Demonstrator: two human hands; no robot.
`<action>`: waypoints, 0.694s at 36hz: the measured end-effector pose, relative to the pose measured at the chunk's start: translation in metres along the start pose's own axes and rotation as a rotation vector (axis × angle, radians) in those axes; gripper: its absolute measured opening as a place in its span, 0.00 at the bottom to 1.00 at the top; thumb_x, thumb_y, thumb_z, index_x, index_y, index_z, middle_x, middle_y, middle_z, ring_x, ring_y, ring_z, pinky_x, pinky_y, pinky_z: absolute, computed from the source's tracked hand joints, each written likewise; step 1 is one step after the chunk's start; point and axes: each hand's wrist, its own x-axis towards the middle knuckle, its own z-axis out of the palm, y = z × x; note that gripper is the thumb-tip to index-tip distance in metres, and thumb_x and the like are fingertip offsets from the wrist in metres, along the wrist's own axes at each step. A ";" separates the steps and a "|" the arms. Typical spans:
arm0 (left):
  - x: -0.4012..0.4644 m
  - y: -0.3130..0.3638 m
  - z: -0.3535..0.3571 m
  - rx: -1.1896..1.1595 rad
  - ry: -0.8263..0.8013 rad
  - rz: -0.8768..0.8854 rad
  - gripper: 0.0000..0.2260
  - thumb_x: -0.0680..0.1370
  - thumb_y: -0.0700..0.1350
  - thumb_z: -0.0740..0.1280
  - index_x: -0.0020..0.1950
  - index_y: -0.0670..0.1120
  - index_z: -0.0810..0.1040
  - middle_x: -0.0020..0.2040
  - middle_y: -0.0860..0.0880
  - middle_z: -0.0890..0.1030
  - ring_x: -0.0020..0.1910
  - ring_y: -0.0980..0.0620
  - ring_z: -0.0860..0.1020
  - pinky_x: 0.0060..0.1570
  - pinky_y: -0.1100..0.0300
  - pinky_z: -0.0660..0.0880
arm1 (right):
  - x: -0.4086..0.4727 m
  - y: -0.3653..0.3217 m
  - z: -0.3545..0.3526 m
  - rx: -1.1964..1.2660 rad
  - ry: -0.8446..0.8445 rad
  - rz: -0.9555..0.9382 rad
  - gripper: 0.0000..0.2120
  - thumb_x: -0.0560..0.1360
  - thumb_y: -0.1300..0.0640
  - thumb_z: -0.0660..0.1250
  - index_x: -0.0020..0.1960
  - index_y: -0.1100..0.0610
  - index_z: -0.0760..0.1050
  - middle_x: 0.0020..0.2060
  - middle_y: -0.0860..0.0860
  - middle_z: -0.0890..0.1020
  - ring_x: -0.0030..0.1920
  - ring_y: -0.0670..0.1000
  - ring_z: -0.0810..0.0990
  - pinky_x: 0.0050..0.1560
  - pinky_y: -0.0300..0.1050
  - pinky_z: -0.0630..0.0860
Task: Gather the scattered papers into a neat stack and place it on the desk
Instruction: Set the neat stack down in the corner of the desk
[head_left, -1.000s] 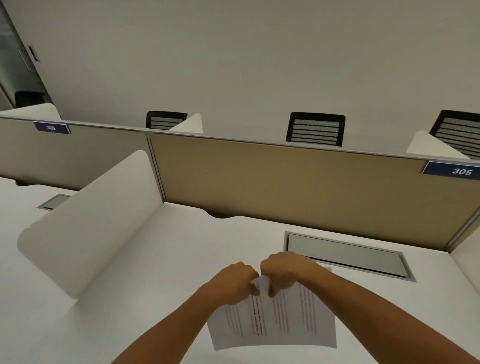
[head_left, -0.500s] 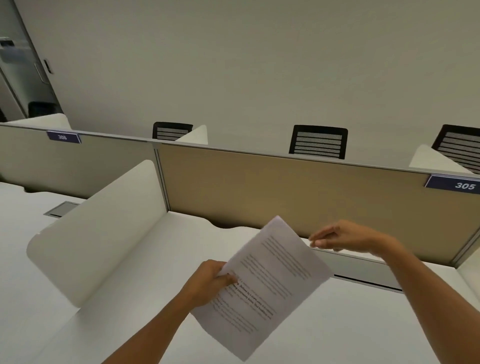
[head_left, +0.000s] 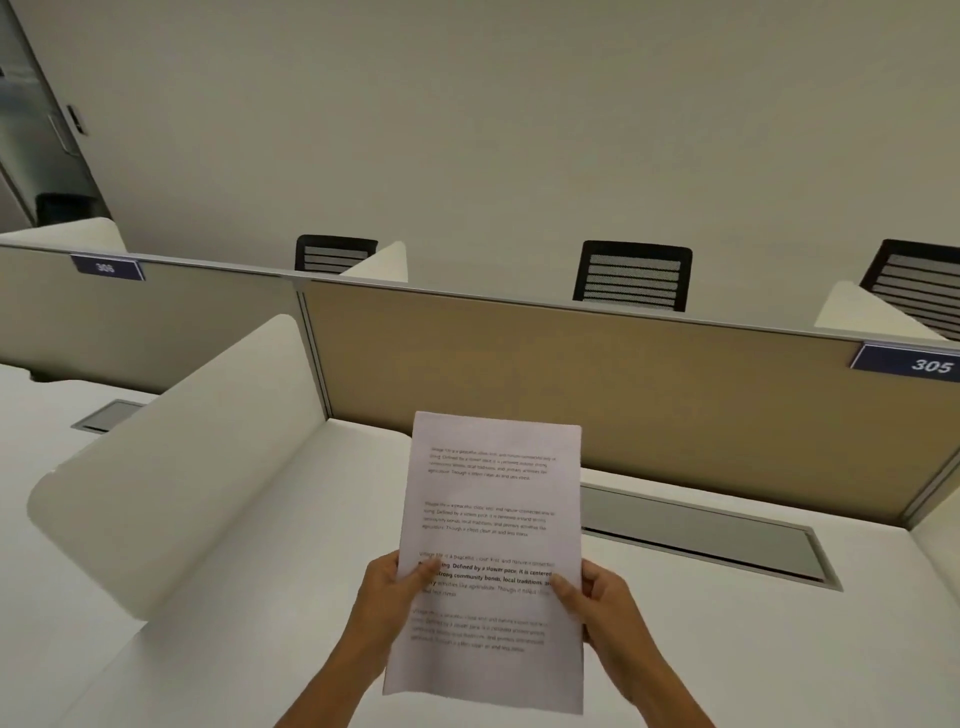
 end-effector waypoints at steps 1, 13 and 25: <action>0.002 -0.002 -0.005 -0.004 0.013 -0.010 0.09 0.77 0.48 0.71 0.54 0.46 0.83 0.48 0.45 0.88 0.44 0.41 0.87 0.44 0.43 0.84 | 0.001 0.005 0.006 -0.007 0.015 0.021 0.14 0.77 0.52 0.72 0.60 0.54 0.82 0.54 0.55 0.87 0.53 0.59 0.87 0.54 0.64 0.82; 0.039 -0.018 -0.092 0.117 0.027 -0.161 0.11 0.73 0.43 0.76 0.55 0.44 0.83 0.50 0.47 0.88 0.47 0.45 0.87 0.46 0.51 0.83 | 0.054 0.025 0.080 -0.042 0.187 0.160 0.08 0.79 0.64 0.67 0.51 0.54 0.84 0.43 0.49 0.89 0.42 0.51 0.89 0.37 0.42 0.83; 0.102 -0.011 -0.173 0.367 0.062 -0.326 0.06 0.72 0.37 0.77 0.47 0.38 0.84 0.42 0.45 0.88 0.41 0.49 0.87 0.37 0.60 0.83 | 0.156 0.037 0.140 -0.078 0.195 0.311 0.08 0.79 0.62 0.68 0.47 0.50 0.82 0.44 0.48 0.88 0.43 0.51 0.87 0.35 0.42 0.82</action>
